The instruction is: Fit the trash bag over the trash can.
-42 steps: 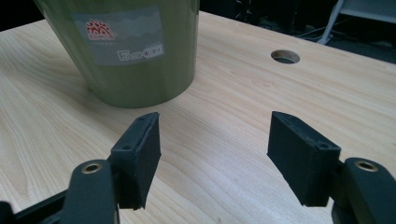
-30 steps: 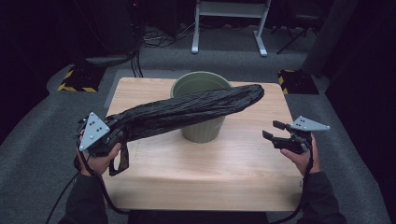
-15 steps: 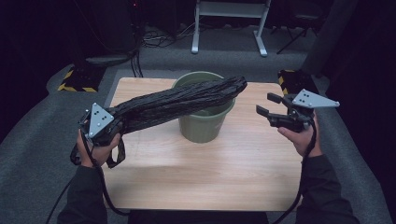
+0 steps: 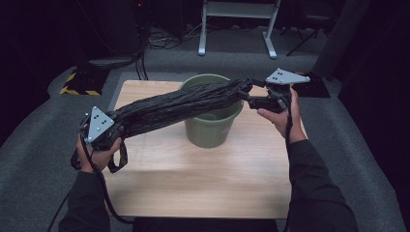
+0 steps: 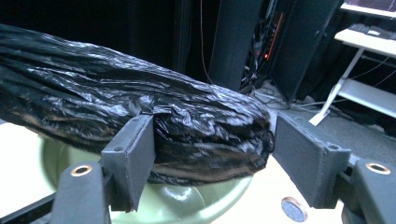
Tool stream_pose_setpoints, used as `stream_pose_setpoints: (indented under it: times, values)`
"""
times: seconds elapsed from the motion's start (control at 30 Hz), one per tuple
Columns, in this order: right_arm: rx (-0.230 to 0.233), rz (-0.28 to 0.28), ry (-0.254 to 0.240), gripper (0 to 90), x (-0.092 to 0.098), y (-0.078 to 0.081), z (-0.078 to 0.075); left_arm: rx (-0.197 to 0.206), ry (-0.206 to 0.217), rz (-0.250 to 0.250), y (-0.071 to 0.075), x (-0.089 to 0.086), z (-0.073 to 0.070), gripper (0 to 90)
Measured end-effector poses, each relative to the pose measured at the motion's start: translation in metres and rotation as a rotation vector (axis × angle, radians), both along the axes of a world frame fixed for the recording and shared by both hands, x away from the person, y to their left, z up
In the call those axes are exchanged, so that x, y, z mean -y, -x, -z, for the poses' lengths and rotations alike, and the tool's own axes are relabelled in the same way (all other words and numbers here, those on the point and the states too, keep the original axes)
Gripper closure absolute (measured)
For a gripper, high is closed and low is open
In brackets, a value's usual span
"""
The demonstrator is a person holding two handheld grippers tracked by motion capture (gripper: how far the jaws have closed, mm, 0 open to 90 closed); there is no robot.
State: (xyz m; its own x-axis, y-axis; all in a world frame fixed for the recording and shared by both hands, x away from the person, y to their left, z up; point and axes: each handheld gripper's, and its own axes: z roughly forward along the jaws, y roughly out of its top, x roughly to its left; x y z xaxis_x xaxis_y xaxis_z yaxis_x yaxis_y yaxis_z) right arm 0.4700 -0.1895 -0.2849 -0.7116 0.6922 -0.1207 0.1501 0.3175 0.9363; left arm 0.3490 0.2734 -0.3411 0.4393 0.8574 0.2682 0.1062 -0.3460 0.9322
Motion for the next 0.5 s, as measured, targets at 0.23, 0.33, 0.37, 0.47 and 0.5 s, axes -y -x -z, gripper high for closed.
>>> stream_pose_setpoints:
  times: [0.23,0.33,0.37,0.47,0.5]
  values:
    - [-0.04,-0.038,0.029,42.5,-0.015,-0.016,0.002,0.002,0.032,0.045,0.006,-0.009,0.004,88.3]
    - [-0.049,-0.06,0.066,54.1,-0.02,-0.021,0.003,0.008,0.05,0.064,0.008,-0.011,0.005,88.3]
    - [-0.052,-0.066,0.083,56.8,-0.022,-0.022,0.003,0.012,0.047,0.073,0.008,-0.011,0.005,88.3]
    - [-0.059,-0.09,0.121,62.7,-0.03,-0.026,0.006,0.024,0.05,0.082,0.01,-0.01,0.004,88.3]
    - [-0.061,-0.096,0.127,64.5,-0.032,-0.026,0.006,0.03,0.057,0.092,0.011,-0.009,0.003,88.3]
